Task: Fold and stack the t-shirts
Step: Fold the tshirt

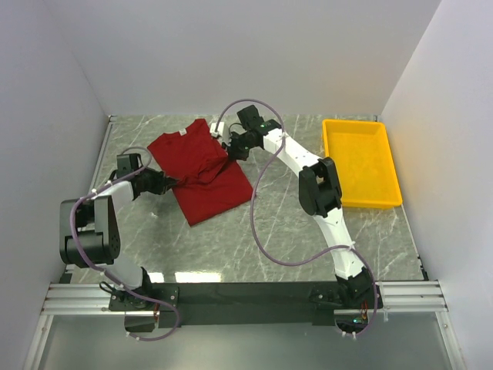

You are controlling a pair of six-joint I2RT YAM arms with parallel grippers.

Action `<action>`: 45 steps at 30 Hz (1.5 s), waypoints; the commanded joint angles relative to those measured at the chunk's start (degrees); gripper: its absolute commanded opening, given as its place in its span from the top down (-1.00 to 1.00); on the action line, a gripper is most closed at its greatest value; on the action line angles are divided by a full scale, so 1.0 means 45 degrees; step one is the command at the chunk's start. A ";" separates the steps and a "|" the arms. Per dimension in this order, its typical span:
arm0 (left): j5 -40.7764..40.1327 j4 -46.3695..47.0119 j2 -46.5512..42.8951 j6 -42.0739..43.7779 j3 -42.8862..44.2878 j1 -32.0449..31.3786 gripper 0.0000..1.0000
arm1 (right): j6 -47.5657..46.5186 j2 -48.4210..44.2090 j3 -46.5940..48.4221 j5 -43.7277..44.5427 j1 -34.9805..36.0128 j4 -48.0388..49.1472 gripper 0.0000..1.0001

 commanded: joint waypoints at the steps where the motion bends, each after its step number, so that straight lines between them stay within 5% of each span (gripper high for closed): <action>1: 0.0268 0.0403 0.0216 0.0357 0.0491 0.0152 0.99 | 0.0235 0.0070 0.0841 0.0029 0.0127 0.0688 1.00; 12: 0.0424 0.0364 0.0666 0.0552 0.0706 0.0289 0.99 | 0.0566 0.0324 0.0822 0.0145 0.0322 0.1331 0.96; 15: 0.0404 0.0326 0.0686 0.0611 0.0862 0.0386 0.98 | 0.0819 0.0344 0.0705 0.0437 0.0322 0.1760 0.51; 17: 0.0424 0.0209 0.0686 0.0708 0.1018 0.0484 0.90 | 0.1015 0.0383 0.0724 0.0692 0.0342 0.1996 0.04; 23: 0.0307 -0.0630 0.0783 0.1410 0.2091 0.0718 0.19 | 0.2557 0.0033 0.0627 0.2096 0.0264 0.3147 -0.19; 26: -0.0083 -0.1429 0.0783 0.2016 0.2833 0.0777 -0.10 | 0.3300 -0.0416 0.0315 0.1828 0.0108 0.3403 -0.19; 33: -0.1080 -0.2273 0.0142 0.3829 0.3441 0.0856 -0.14 | 0.3110 -0.1608 -0.0817 -0.1913 -0.0400 0.2022 -0.06; 40: -0.0143 -0.2020 -0.1110 0.6369 0.2525 0.0836 -0.11 | 0.4040 -0.1786 -0.1152 -0.4071 -0.0031 0.1079 0.48; 45: 0.0462 -0.1044 -0.1483 0.6510 0.1139 0.0817 -0.07 | 0.7878 -0.0674 0.0076 -0.3215 0.0478 0.2129 0.83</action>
